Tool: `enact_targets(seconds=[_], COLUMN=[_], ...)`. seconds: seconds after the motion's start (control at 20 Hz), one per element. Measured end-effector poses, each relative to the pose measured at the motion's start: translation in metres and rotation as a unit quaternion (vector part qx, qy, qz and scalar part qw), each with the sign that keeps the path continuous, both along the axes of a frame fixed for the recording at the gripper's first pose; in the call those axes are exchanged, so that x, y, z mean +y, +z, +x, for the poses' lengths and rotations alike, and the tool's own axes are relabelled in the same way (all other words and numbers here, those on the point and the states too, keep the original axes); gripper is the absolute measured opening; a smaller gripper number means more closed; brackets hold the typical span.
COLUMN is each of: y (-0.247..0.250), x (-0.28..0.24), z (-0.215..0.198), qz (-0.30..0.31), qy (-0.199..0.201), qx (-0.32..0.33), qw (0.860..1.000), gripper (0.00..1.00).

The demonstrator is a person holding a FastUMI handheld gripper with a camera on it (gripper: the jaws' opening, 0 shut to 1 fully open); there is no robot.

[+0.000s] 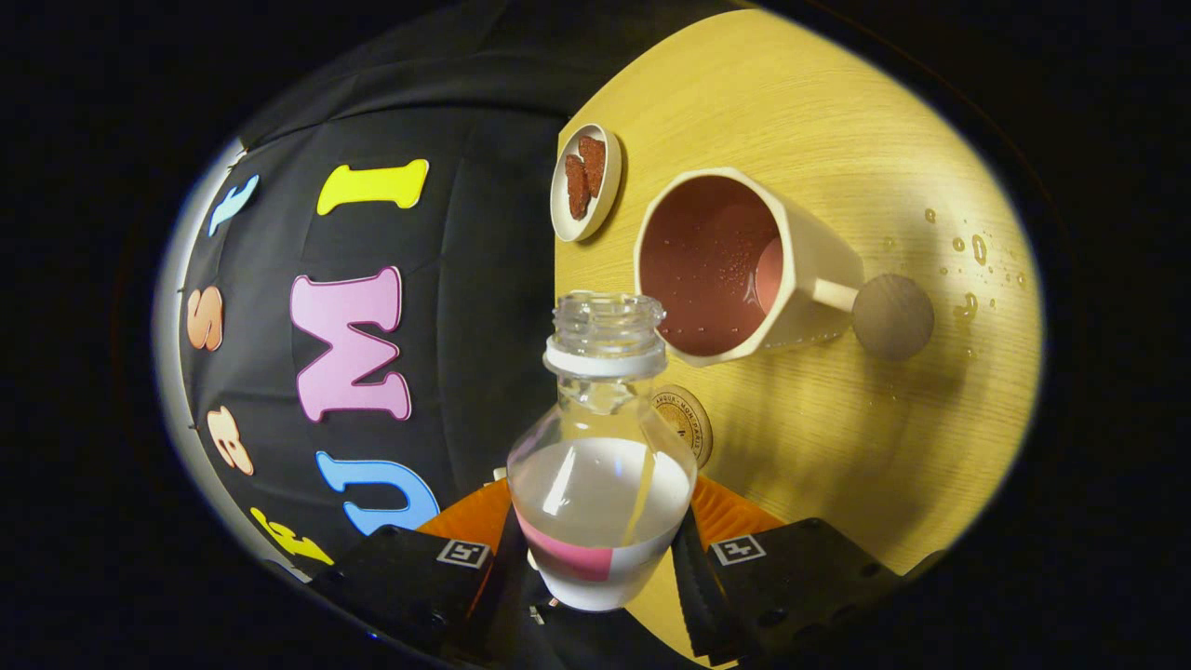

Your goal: Take the bottle from table, then pour the juice into the cup, finally place the bottle on the coaster

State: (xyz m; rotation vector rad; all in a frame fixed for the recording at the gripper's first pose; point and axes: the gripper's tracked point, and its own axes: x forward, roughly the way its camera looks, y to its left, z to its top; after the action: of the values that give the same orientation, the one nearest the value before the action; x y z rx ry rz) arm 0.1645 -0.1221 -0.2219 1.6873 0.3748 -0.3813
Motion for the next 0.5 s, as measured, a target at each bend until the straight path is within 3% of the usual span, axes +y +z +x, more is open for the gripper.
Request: enact_targets(seconds=[0.5], y=[0.004], x=[0.006], z=[0.007], qz=[0.095], qy=[-0.025], qx=[0.008], qw=[0.995], gripper=[0.71])
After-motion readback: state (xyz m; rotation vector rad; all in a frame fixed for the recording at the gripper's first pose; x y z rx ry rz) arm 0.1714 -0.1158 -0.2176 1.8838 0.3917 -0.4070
